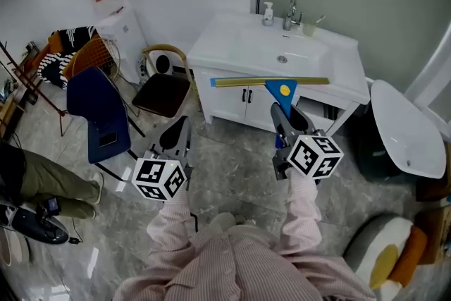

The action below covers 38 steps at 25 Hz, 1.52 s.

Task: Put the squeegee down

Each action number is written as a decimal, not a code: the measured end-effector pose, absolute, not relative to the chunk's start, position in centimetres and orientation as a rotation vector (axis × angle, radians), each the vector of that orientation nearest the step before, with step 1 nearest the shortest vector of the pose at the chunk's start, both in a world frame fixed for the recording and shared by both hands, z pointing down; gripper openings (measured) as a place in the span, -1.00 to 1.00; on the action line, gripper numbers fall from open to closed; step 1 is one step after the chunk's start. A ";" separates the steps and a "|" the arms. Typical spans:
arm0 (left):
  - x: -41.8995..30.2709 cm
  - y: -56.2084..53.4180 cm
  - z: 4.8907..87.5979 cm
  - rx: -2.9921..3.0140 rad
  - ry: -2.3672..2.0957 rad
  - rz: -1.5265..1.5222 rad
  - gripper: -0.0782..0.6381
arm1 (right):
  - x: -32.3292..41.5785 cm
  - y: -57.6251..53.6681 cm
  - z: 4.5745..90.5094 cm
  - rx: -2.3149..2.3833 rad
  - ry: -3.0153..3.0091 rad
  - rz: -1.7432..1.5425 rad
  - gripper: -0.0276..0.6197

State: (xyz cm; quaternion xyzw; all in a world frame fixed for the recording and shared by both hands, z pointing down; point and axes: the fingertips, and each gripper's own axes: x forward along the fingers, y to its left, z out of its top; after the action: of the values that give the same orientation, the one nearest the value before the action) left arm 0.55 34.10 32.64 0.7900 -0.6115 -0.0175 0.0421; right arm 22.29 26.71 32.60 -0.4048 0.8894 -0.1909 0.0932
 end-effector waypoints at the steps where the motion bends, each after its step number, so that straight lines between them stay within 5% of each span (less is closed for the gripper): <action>1: 0.4 34.1 32.7 2.409 -1.877 -0.057 -0.78 | 22.2 26.6 32.6 -1.195 2.642 -0.570 -0.51; 15: -1.9 30.8 34.2 2.351 -1.896 -0.086 -0.78 | 19.6 22.7 34.0 -1.140 2.684 -0.591 -0.51; 38: -11.6 8.7 34.1 2.394 -1.793 -0.139 -0.78 | 10.4 2.6 35.3 -1.247 2.664 -0.646 -0.51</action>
State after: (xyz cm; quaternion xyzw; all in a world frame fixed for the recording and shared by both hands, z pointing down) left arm -11.63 8.73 34.12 0.7973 -0.5972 -0.0464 0.0735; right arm 10.36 2.64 35.33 -0.4132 0.8828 -0.2140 0.0650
